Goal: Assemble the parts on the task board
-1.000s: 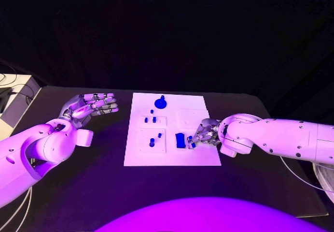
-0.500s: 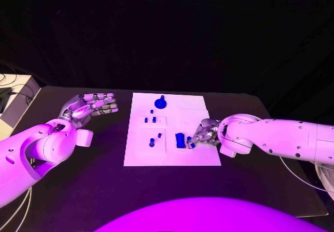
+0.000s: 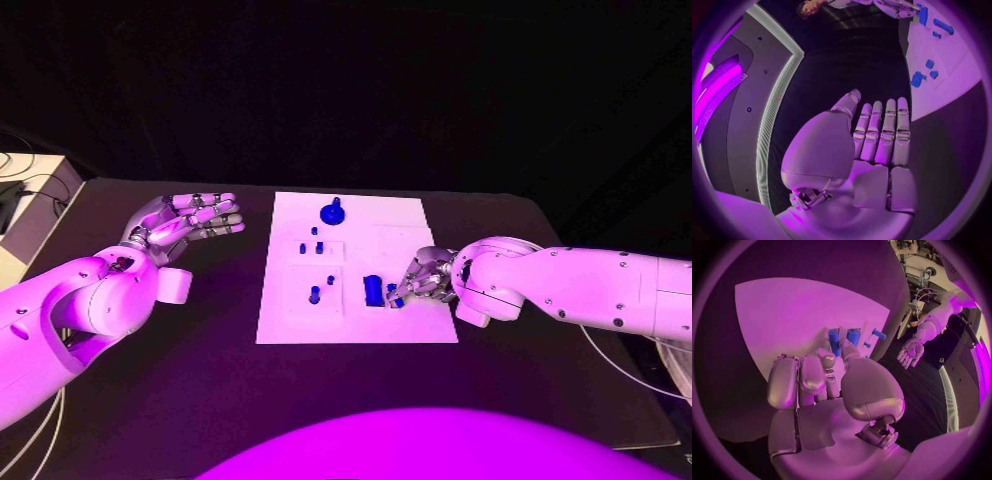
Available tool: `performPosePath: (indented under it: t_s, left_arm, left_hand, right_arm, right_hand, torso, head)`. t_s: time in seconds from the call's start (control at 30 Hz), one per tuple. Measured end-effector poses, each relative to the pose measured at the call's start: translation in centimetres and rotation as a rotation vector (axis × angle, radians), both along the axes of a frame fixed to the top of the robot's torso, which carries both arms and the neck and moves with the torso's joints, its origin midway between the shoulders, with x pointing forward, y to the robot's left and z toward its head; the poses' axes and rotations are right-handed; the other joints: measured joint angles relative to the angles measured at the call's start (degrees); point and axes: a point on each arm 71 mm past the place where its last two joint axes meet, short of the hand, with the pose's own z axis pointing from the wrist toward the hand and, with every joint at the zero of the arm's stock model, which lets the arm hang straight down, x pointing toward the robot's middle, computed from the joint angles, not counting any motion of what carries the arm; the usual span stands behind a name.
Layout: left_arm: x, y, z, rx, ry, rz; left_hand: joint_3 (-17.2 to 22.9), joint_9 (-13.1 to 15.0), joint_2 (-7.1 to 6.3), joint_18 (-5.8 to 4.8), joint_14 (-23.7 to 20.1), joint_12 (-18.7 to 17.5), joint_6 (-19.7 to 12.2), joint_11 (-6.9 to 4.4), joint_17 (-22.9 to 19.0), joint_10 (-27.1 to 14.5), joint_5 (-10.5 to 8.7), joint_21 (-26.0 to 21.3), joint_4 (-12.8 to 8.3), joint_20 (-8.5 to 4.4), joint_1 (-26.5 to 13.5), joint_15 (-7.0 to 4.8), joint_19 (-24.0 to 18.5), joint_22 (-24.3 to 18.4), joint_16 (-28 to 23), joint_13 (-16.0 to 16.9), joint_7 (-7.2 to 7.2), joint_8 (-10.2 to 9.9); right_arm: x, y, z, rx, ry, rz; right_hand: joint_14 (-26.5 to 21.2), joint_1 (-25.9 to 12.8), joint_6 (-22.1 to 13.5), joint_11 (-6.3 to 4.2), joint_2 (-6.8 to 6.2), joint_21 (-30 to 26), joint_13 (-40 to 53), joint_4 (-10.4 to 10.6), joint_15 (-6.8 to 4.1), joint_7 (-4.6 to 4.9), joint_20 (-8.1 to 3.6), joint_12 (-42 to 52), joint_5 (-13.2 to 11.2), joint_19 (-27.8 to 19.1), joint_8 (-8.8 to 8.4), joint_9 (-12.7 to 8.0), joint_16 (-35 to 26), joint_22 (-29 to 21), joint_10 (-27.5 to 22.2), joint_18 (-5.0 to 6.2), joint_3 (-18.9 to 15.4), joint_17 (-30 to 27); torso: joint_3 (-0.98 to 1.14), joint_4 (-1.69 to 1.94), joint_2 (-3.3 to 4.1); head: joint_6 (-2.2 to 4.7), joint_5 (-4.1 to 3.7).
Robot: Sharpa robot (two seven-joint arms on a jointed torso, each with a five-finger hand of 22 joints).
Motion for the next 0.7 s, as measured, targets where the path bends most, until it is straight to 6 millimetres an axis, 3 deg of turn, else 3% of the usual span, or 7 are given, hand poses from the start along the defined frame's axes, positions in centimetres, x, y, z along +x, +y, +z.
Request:
performPosePath:
  t_s: [0.33, 0.47, 0.7]
  left_arm:
    - [-0.01, 0.02, 0.00, 0.000, 0.000, 0.000]
    - [-0.01, 0.02, 0.00, 0.000, 0.000, 0.000]
    - [-0.01, 0.03, 0.00, 0.000, 0.001, 0.000]
  left_hand:
    - [-0.2, 0.0, 0.00, 0.00, 0.0, 0.0, 0.0, 0.00, 0.0, 0.0, 0.00, 0.0, 0.2, 0.00, 0.0, 0.00, 0.0, 0.0, 0.0, 0.0, 0.00, 0.0]
    - [-0.2, 0.0, 0.00, 0.00, 0.0, 0.0, 0.0, 0.00, 0.0, 0.0, 0.00, 0.0, 0.2, 0.00, 0.0, 0.00, 0.0, 0.0, 0.0, 0.0, 0.00, 0.0]
    - [-0.2, 0.0, 0.00, 0.00, 0.0, 0.0, 0.0, 0.00, 0.0, 0.0, 0.00, 0.0, 0.2, 0.00, 0.0, 0.00, 0.0, 0.0, 0.0, 0.0, 0.00, 0.0]
  right_arm:
    - [0.03, -0.10, -0.03, -0.001, -0.004, -0.007]
    - [0.03, -0.11, -0.04, -0.001, -0.005, -0.009]
    - [0.02, -0.07, -0.04, -0.001, -0.004, -0.007]
  right_hand:
    - [0.0, -1.8, 0.1, 0.01, 1.83, 0.4, 0.1, 1.2, 0.00, -0.11, 0.00, 0.2, 0.6, 0.0, -0.01, 0.1, 0.0, 0.0, 0.0, 0.00, 0.6, 0.2]
    - [0.0, -2.4, 0.2, 0.01, 2.73, 0.4, 0.1, 1.7, 0.00, -0.19, 0.00, 0.2, 2.0, 0.0, -0.01, 0.1, 0.0, 0.0, 0.0, 0.00, 1.6, 0.3]
    - [0.0, -2.7, 0.2, 0.01, 3.19, 0.4, 0.1, 1.4, 0.00, -0.19, 0.00, 0.2, 3.4, 0.0, -0.08, 0.1, 0.0, 0.0, 0.0, 0.00, 3.1, 0.3]
  torso:
    - [0.01, 0.00, 0.00]
    - [0.04, -0.03, 0.00]
    - [0.04, -0.03, 0.00]
  head:
    - [0.00, -0.09]
    - [0.00, -0.09]
    - [0.00, -0.08]
